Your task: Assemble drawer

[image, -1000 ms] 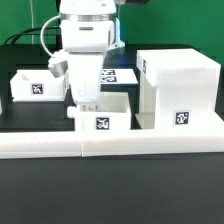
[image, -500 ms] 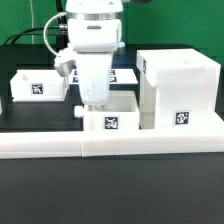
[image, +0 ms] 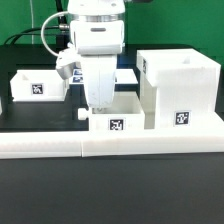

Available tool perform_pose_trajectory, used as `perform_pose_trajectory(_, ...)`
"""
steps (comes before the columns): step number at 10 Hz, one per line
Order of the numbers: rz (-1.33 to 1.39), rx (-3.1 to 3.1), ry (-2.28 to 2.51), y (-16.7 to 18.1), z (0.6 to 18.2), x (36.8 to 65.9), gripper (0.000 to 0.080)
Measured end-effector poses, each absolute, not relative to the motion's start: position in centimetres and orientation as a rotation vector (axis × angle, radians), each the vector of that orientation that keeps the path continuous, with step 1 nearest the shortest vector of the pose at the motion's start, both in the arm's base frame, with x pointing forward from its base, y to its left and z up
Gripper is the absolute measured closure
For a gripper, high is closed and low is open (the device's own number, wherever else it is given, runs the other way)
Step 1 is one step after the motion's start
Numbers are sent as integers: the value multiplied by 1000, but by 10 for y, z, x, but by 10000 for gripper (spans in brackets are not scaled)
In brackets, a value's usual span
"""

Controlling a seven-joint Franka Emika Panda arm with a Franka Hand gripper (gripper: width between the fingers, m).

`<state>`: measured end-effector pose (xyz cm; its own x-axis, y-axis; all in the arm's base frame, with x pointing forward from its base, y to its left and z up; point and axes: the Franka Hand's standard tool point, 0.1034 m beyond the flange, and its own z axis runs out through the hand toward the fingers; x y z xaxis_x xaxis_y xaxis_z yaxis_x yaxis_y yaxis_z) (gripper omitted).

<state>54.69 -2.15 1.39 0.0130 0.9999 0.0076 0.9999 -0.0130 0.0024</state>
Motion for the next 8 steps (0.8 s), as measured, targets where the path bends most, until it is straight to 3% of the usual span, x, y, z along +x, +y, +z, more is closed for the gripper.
perform_pose_trajectory(8, -58, -2228, -2255, -14, 10, 548, 757)
